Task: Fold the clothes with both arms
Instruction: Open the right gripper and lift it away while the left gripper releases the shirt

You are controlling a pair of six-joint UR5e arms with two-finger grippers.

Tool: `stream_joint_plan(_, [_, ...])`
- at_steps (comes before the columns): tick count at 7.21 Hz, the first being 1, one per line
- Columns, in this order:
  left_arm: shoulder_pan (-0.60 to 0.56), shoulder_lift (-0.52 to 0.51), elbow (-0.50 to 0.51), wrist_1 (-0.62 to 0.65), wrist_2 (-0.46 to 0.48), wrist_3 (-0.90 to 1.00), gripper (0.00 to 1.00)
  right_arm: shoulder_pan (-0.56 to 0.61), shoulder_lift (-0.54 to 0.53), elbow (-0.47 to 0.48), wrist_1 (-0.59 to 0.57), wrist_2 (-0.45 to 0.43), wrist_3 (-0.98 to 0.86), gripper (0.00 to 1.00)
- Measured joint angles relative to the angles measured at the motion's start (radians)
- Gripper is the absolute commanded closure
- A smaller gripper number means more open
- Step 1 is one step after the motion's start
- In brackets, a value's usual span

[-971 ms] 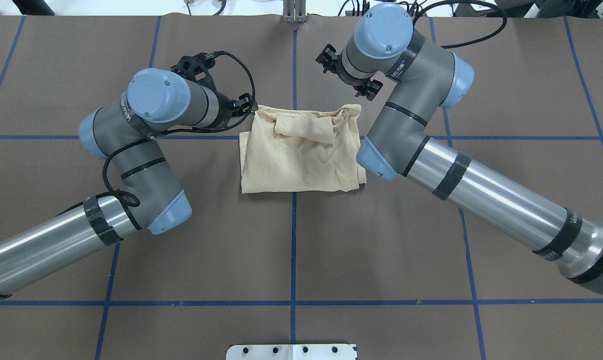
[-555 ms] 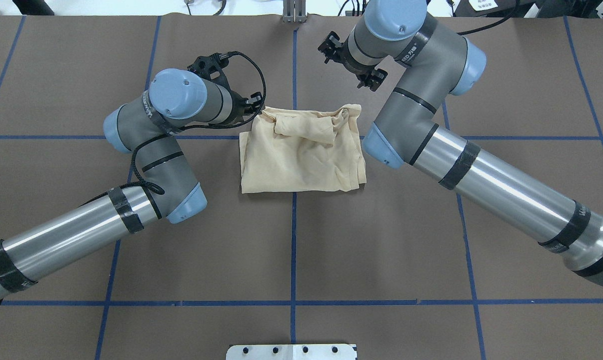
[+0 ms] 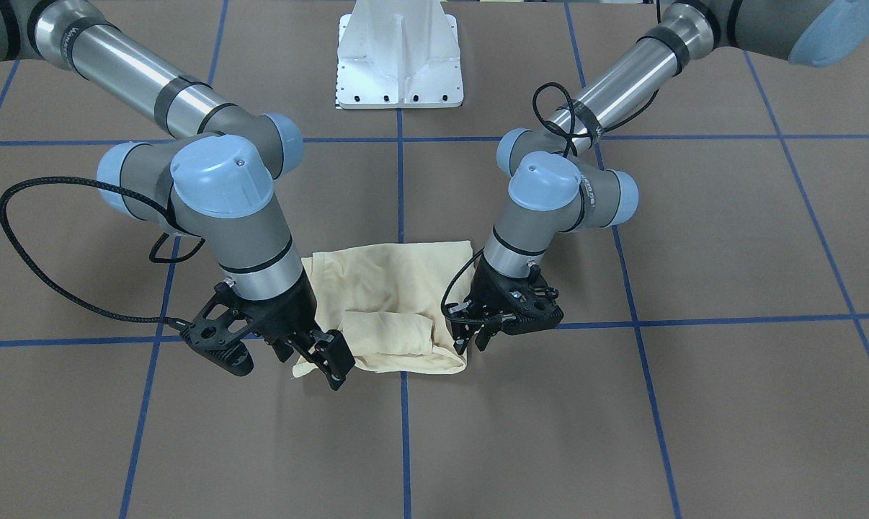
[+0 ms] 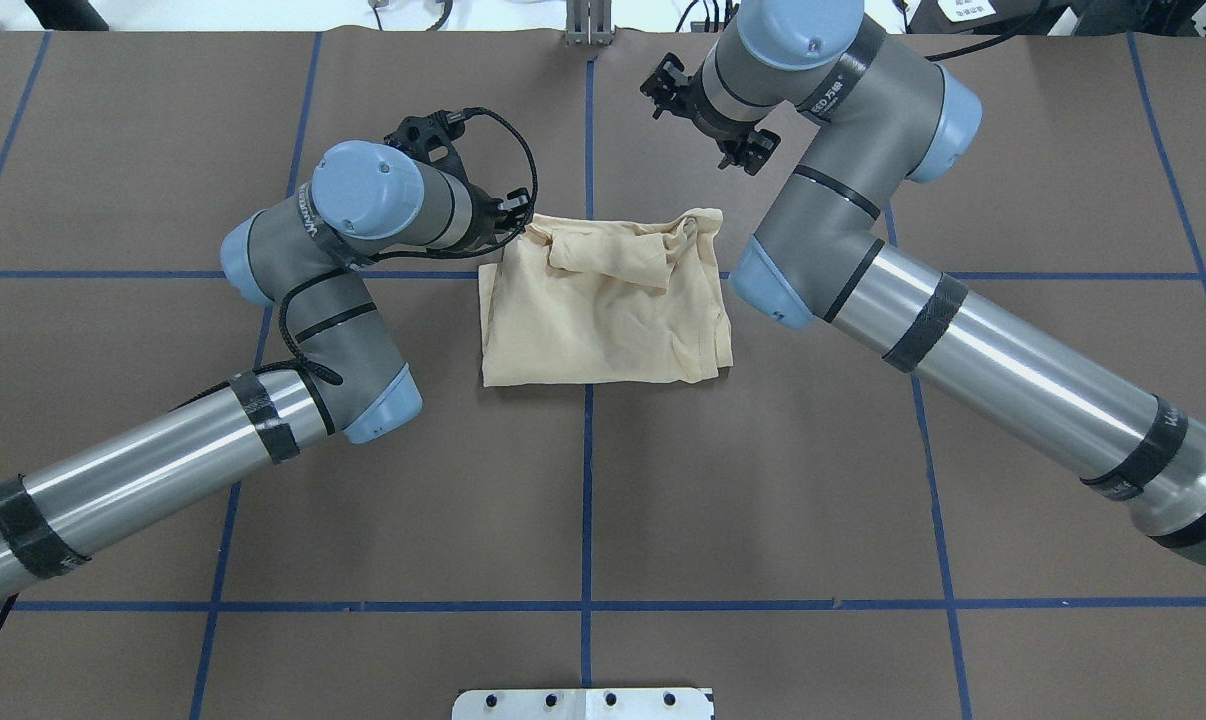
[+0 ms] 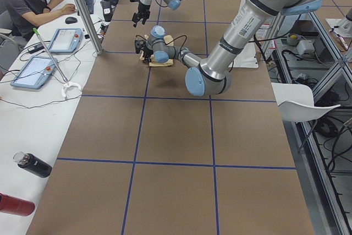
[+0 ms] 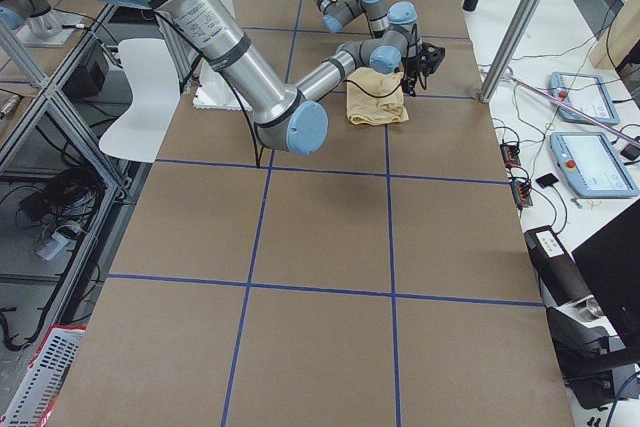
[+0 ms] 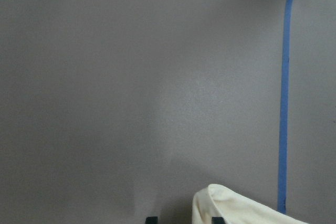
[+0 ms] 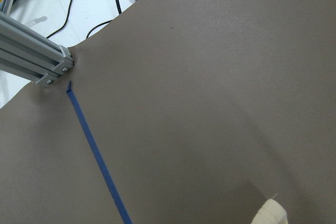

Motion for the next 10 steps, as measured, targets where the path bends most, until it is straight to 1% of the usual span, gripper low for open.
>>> stream_joint_plan(1, [0.008,-0.003,0.000,0.000,-0.001,0.000,0.75,0.003,-0.002,0.000,0.000,0.000,-0.008,0.01])
stream_joint_plan(2, [0.015,-0.004,0.001,0.000,-0.001,0.000,1.00,0.006,-0.004,0.000,0.000,0.001,-0.014,0.01])
stream_joint_plan(5, [0.015,-0.001,-0.001,0.001,-0.004,0.004,1.00,0.010,-0.004,0.000,0.000,0.001,-0.020,0.01])
stream_joint_plan(7, [-0.004,0.003,-0.006,0.012,-0.010,0.006,1.00,0.009,-0.005,0.000,0.000,0.001,-0.020,0.01])
stream_joint_plan(10, [-0.032,0.032,-0.014,0.018,-0.056,0.008,1.00,0.010,-0.009,-0.001,0.000,0.000,-0.020,0.01])
